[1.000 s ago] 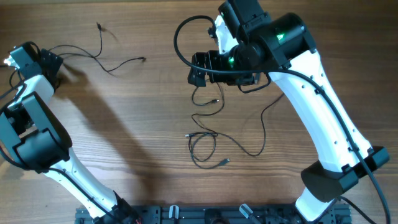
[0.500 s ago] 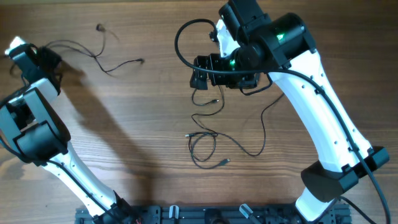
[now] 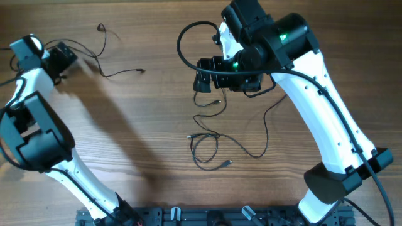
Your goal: Untangle cables
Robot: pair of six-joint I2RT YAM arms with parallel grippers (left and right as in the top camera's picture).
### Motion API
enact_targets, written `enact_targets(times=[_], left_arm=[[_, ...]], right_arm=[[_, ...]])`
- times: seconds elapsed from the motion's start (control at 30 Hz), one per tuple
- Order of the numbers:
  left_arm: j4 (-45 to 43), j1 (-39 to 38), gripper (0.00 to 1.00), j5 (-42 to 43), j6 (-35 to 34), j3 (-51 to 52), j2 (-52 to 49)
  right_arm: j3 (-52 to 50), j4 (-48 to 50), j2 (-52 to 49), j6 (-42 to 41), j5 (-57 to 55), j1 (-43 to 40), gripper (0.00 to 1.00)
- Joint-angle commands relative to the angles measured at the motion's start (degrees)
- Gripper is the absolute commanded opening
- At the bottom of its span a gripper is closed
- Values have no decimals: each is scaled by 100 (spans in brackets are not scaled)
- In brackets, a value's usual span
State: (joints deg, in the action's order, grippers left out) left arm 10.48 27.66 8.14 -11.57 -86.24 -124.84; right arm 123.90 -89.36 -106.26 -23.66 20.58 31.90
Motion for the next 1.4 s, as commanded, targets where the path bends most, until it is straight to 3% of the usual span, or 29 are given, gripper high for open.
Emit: enact_targets(times=[0.0, 0.17, 0.3, 0.43, 0.53, 0.57, 0.7, 0.93, 1.03, 1.13, 1.37], left_arm=[[597, -625, 100, 146, 66, 9, -31], [1172, -1539, 100, 90, 37, 7, 109], [1532, -1528, 100, -11, -1093, 7, 1226], [2953, -1609, 100, 35, -1746, 7, 2048], [4253, -1991, 100, 879, -2087, 127, 1932], [4317, -2168, 100, 916, -2090, 260, 1897], [3517, -2852, 100, 282, -3163, 957, 1652], [2175, -2861, 97, -831, -4481, 960, 1241], [1473, -2861, 94, -831, -4483, 960, 1064], [1239, -2839, 75, -1128, -4483, 957, 1049], [1285, -2822, 75, -1390, -4481, 964, 599]], right_arm=[[15, -9, 164, 122, 50, 42, 100], [15, -101, 164, 282, 52, 42, 99], [15, -181, 164, 446, 52, 42, 100], [15, -181, 164, 417, 52, 42, 100], [15, -173, 164, 420, 52, 39, 100], [15, -164, 164, 420, 52, 42, 100], [15, -195, 164, 417, 52, 42, 100], [15, -203, 164, 446, 50, 42, 100], [15, -212, 164, 566, 44, 39, 100], [15, -212, 164, 566, 28, 39, 100], [15, -280, 164, 564, 31, 42, 100]])
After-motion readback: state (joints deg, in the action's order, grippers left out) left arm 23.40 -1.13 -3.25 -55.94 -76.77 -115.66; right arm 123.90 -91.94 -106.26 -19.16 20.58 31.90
